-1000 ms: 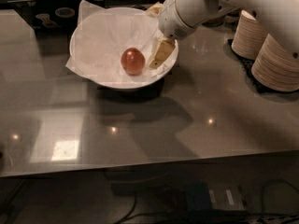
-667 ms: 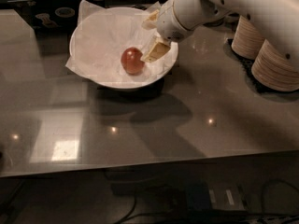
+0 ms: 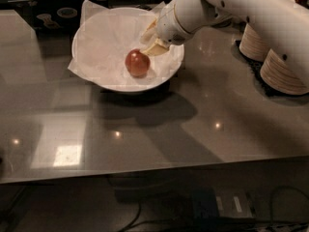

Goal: Pick apple from white bowl

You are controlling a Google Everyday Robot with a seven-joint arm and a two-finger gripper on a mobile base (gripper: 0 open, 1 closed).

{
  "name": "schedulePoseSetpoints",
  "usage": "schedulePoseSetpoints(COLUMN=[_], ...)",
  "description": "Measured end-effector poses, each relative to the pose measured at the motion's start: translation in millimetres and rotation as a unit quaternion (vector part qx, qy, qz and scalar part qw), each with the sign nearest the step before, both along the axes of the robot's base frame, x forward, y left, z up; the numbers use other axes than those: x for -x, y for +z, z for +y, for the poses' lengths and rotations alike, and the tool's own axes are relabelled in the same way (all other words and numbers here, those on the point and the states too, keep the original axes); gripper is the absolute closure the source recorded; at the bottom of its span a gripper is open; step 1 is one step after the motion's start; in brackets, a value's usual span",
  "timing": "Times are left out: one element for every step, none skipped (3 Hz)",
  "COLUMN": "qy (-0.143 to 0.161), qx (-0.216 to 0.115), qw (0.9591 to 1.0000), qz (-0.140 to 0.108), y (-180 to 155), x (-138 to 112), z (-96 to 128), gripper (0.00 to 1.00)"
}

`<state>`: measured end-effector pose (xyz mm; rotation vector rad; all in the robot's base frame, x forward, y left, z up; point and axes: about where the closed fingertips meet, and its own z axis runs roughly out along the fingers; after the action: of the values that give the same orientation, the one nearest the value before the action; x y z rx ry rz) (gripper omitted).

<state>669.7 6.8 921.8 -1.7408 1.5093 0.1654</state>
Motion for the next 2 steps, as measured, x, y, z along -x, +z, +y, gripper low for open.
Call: schedulePoseSetpoints(qy=[0.010,0.019], qx=[-0.011,-0.020], qw=[0.9998,0.9995], qz=[0.011,0.018], y=[-7.1,-10.5], x=[-2.7,-3.2], z=[7.3,13.1], gripper=[0.36,0.26])
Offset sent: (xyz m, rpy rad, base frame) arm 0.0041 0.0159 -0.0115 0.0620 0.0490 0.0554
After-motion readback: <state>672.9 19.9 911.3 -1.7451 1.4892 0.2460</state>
